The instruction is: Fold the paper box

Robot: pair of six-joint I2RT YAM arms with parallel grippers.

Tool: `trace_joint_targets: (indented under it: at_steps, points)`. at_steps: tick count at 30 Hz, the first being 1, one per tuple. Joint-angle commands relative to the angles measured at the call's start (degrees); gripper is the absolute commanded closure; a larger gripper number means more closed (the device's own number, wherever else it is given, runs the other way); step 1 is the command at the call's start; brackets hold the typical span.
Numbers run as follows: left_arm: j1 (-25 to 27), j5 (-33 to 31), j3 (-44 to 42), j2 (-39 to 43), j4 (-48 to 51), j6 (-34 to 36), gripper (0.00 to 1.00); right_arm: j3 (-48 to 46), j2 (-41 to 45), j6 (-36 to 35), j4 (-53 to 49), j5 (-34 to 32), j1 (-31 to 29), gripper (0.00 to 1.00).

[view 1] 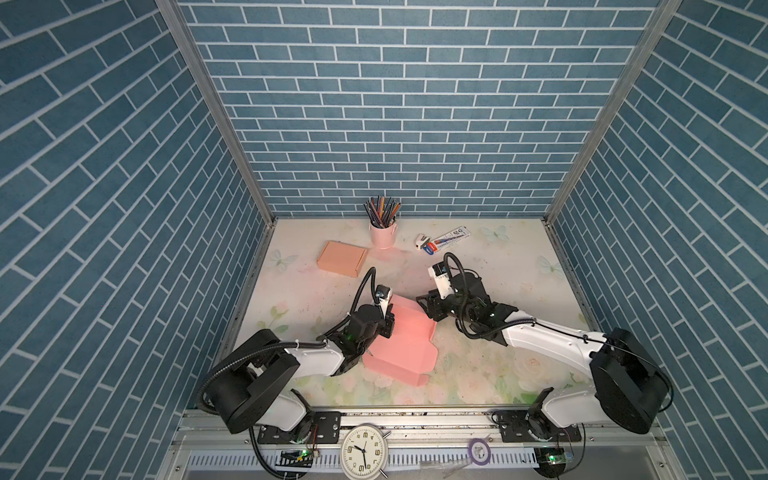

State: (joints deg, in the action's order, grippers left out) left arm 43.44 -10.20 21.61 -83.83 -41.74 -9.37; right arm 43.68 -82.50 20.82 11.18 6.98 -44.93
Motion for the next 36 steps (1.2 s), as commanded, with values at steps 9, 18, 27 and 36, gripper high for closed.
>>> trace_joint_targets:
  at_steps: [9, 18, 27, 36]
  points:
    - [0.5, -0.5, -2.3, -3.0, -6.3, 0.7, 0.83, 2.1, -5.8, 1.0, 0.2, 3.7, 0.2, 0.51]
    - [0.8, -0.3, -6.0, -0.8, -7.0, -1.6, 0.79, 1.6, -5.2, -0.3, -1.3, 1.7, -1.0, 0.52]
    - [0.8, 0.1, -7.8, 1.9, -6.5, -2.7, 0.78, 1.4, -5.2, -1.1, -3.5, -1.6, -2.4, 0.53]
    - [1.1, 0.0, -8.2, 2.4, -6.2, -3.0, 0.78, 3.8, -3.7, -3.0, -7.5, -6.4, -3.4, 0.53]
